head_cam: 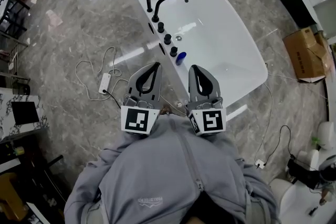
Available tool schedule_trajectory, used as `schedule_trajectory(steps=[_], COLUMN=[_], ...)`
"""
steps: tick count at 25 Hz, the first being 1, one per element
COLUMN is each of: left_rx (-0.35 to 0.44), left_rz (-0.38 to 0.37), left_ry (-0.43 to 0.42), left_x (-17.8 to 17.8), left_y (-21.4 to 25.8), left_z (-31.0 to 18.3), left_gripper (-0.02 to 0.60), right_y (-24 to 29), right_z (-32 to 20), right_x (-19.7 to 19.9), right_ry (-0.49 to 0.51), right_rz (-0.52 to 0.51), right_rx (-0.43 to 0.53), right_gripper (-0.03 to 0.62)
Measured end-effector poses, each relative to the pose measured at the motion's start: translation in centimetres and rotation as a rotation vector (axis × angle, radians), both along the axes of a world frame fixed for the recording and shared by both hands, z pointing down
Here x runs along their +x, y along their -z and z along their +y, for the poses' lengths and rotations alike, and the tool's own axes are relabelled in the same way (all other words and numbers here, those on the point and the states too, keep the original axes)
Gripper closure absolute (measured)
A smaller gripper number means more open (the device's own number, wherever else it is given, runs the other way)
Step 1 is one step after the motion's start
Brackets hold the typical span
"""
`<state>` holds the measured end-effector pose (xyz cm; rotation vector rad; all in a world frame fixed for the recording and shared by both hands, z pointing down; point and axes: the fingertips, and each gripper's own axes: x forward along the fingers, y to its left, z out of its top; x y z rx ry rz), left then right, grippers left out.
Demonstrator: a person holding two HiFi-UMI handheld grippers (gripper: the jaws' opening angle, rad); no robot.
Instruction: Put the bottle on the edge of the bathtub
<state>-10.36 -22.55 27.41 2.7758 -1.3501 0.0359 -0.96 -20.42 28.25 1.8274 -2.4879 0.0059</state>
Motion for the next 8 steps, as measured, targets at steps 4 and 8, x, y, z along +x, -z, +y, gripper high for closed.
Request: schedule_trajectory(steps=[4, 8], left_rx=[0.004, 0.013], left_rz=[0.007, 0.014], left_ry=[-0.011, -0.014], left_x=[0.6, 1.2], left_y=[0.0, 0.2], left_z=[0.2, 0.2], left_gripper=[0.577, 0.577], right_y=[0.0, 0.1], right_z=[0.1, 0.1], right_x=[0.2, 0.3], right_ry=[0.000, 0.010], right_rz=[0.003, 0.010], right_rx=[0.005, 0.013], right_gripper=[0.591, 0.591])
